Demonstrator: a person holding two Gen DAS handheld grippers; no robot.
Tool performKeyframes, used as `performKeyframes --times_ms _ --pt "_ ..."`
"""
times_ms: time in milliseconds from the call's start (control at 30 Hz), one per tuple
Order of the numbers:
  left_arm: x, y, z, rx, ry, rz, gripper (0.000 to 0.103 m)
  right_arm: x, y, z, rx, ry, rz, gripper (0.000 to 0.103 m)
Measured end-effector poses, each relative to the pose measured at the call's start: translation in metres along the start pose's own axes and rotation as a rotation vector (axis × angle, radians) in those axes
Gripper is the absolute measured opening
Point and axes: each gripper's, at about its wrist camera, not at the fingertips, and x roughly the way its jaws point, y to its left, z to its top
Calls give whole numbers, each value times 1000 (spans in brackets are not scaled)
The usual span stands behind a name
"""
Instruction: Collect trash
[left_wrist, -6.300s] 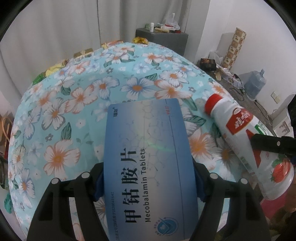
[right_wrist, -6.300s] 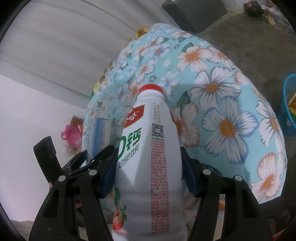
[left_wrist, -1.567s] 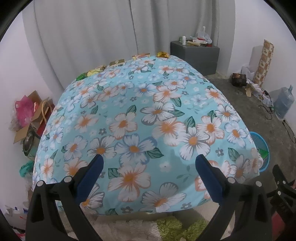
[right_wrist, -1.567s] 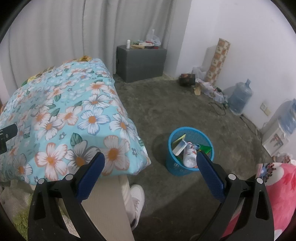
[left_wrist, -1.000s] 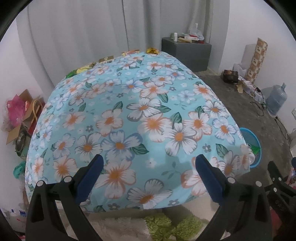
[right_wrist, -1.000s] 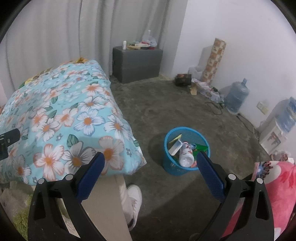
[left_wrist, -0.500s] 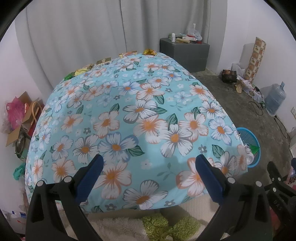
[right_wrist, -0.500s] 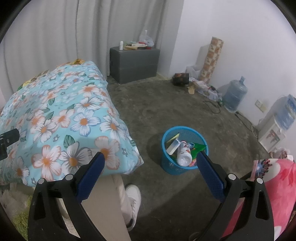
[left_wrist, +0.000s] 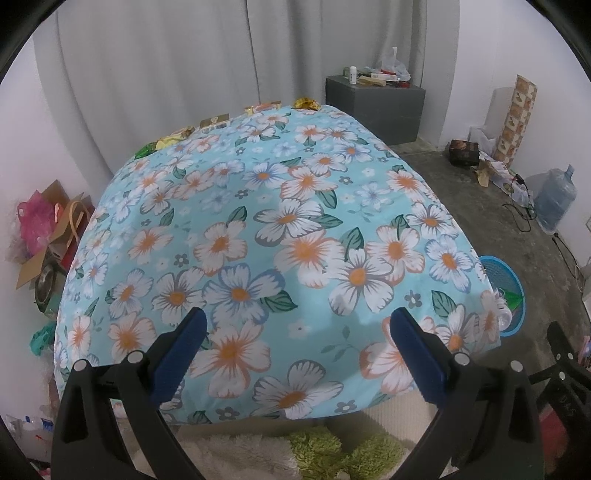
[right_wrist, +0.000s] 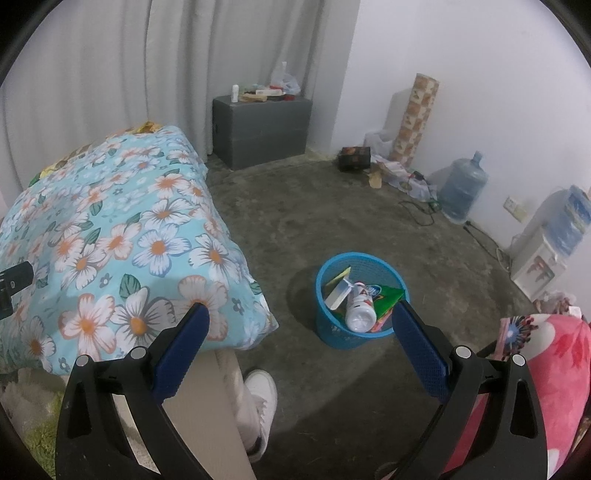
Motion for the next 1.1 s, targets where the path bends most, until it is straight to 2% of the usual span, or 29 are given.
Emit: performKeyframes --times_ms 1100 --pt "0 -1 1 2 2 6 97 -1 4 -1 3 0 -4 95"
